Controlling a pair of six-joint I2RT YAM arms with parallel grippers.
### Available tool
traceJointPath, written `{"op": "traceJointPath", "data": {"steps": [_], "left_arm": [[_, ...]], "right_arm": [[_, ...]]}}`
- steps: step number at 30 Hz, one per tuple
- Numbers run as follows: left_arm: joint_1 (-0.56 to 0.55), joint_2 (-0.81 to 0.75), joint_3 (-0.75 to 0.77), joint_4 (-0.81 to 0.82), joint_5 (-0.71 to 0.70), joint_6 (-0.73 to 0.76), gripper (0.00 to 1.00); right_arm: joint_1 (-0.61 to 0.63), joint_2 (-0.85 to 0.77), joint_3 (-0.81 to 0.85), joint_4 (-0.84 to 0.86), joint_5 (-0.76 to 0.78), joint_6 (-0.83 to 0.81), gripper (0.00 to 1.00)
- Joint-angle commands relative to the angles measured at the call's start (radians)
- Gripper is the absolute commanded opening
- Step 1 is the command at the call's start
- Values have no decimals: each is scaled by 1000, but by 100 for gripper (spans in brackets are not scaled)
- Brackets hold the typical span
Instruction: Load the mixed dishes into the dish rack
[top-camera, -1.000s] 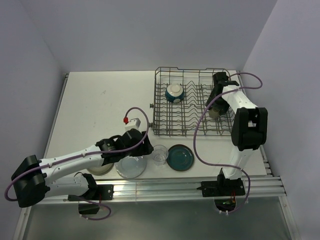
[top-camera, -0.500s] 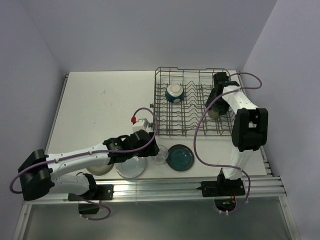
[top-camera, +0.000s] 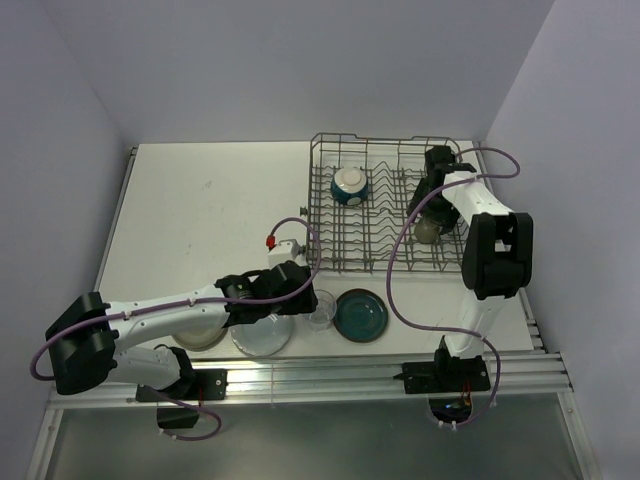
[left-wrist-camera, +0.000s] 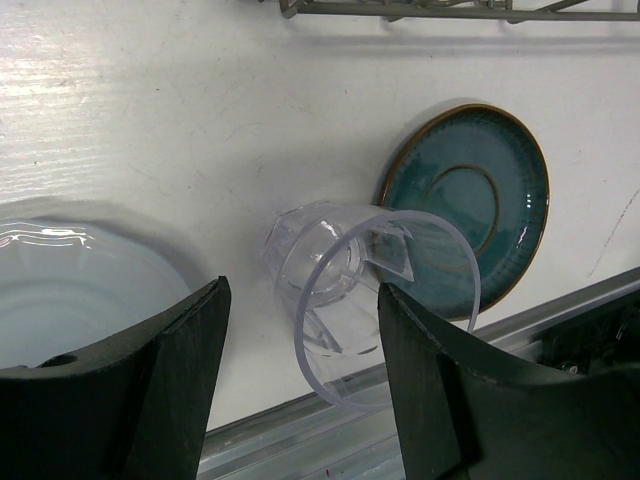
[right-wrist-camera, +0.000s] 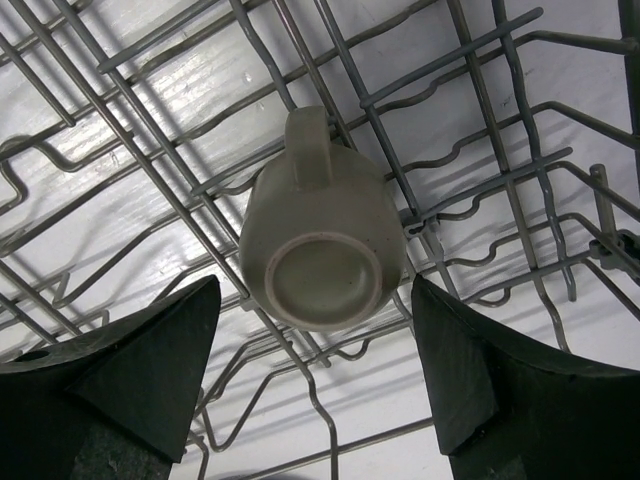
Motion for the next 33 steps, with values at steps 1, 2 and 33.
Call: {"op": "traceJointPath", "data": {"steps": [1, 2, 33], "left_arm": [[-7, 0, 29, 10, -25, -11, 66], [-7, -2, 26, 10, -26, -11, 66], [30, -522, 25, 126, 270, 23, 0]], "right_arm": [[-2, 8, 20, 26, 5, -11, 84], [1, -18, 11, 33, 16, -8, 84], [308, -1133, -624, 319, -935, 201, 84]]}}
